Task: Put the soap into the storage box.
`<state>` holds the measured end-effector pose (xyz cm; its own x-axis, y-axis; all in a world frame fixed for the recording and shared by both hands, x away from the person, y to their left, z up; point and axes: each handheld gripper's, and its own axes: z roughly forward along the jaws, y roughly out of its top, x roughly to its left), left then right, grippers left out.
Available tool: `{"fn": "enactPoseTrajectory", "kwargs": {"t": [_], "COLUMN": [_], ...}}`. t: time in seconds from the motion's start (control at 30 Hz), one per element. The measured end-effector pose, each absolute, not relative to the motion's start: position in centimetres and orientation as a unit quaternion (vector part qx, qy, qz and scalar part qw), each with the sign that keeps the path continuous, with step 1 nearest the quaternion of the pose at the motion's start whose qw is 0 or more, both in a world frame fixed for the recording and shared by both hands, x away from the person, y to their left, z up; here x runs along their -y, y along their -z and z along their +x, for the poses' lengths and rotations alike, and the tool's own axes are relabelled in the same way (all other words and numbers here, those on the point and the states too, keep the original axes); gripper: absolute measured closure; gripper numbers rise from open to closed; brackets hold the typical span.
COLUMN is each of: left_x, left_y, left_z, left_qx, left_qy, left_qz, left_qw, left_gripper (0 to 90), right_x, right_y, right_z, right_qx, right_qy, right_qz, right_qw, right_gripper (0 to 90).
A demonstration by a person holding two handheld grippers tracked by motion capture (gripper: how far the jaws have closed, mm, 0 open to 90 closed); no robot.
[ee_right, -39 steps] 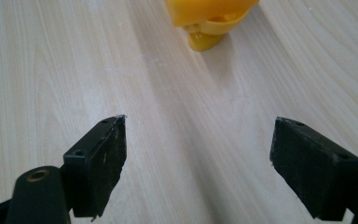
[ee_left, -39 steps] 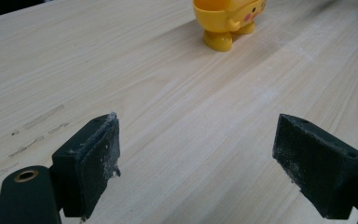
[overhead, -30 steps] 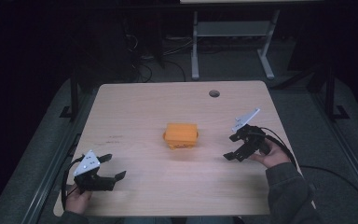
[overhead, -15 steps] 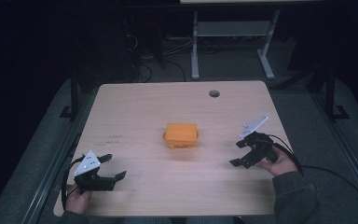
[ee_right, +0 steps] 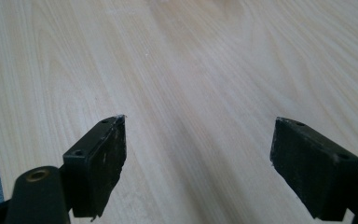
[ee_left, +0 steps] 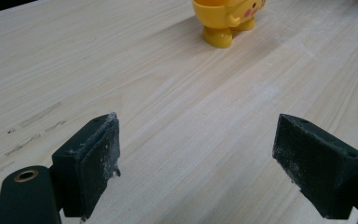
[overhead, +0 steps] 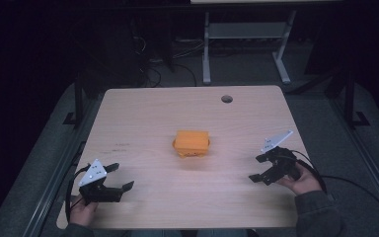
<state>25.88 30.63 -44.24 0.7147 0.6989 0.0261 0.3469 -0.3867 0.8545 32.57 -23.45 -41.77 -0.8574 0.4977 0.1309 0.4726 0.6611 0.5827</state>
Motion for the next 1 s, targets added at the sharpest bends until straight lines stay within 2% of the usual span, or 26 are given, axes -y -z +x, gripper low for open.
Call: {"fn": "enactPoseTrajectory", "kwargs": {"t": [1.0], "left_x": [-30.5], "left_y": [44.4], "left_z": [25.9], "left_qx": [-0.319], "left_qy": [-0.193], "left_qz": [0.814], "left_qw": [0.445], "left_gripper": [14.3], "right_x": [26.0], "right_y": [44.7], "right_z": [27.2], "right_qx": [-0.891], "right_qy": [-0.331], "right_qz": [0.31], "right_qw": [0.033], "right_gripper": [14.6]}}
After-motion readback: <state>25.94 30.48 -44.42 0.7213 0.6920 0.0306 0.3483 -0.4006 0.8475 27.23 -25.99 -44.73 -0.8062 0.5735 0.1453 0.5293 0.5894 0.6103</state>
